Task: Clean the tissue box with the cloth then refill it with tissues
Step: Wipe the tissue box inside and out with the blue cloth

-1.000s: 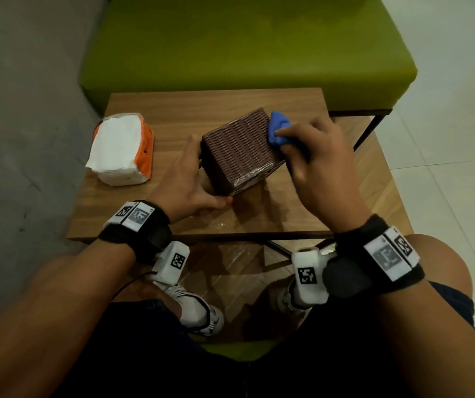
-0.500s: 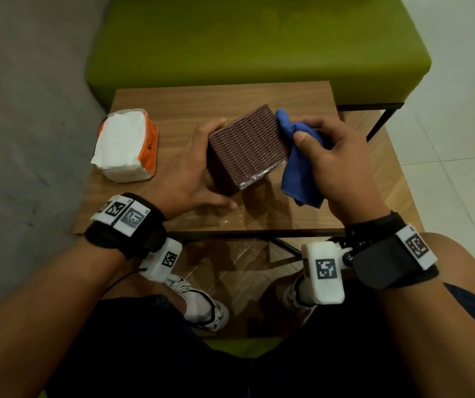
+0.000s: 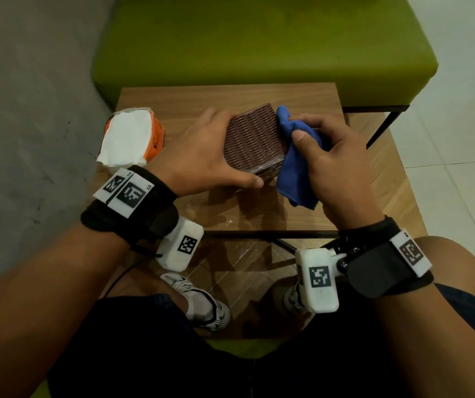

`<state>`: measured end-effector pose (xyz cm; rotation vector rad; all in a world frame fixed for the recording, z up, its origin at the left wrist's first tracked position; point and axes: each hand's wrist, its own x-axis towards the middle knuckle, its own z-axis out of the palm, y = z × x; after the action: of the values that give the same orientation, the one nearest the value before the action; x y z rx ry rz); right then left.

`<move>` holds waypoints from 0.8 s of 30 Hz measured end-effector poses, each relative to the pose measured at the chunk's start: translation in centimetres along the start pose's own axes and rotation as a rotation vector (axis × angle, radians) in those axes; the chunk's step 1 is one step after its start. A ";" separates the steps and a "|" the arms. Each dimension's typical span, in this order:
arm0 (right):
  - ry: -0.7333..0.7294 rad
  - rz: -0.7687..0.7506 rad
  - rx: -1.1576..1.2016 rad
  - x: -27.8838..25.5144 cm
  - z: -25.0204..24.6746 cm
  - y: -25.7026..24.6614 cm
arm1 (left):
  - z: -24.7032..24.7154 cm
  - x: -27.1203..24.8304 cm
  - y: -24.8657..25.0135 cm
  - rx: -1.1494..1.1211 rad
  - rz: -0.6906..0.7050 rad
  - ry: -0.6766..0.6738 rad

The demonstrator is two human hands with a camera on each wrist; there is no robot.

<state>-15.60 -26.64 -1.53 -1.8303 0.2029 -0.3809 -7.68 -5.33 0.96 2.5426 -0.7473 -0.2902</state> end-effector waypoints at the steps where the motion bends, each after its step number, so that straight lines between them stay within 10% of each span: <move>1: 0.002 -0.018 -0.023 -0.2 0.1 -0.2 | 0.0 0.0 -0.1 0.015 0.001 0.022; 9: 0.009 -0.381 -0.286 -2.2 2.3 -1.0 | 0.5 -1.8 -3.4 -0.213 0.089 0.172; 18: -0.030 -0.158 -0.381 1.2 1.8 2.4 | 2.1 -2.7 -6.9 -0.357 0.075 0.079; 24: -0.267 -0.534 -0.467 -2.5 5.6 -1.8 | 3.9 -2.6 -6.8 -0.346 0.089 0.038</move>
<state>-16.02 -20.27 -1.59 -2.3688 -0.4264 -0.4776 -8.01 -0.29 -5.59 2.1783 -0.7248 -0.3113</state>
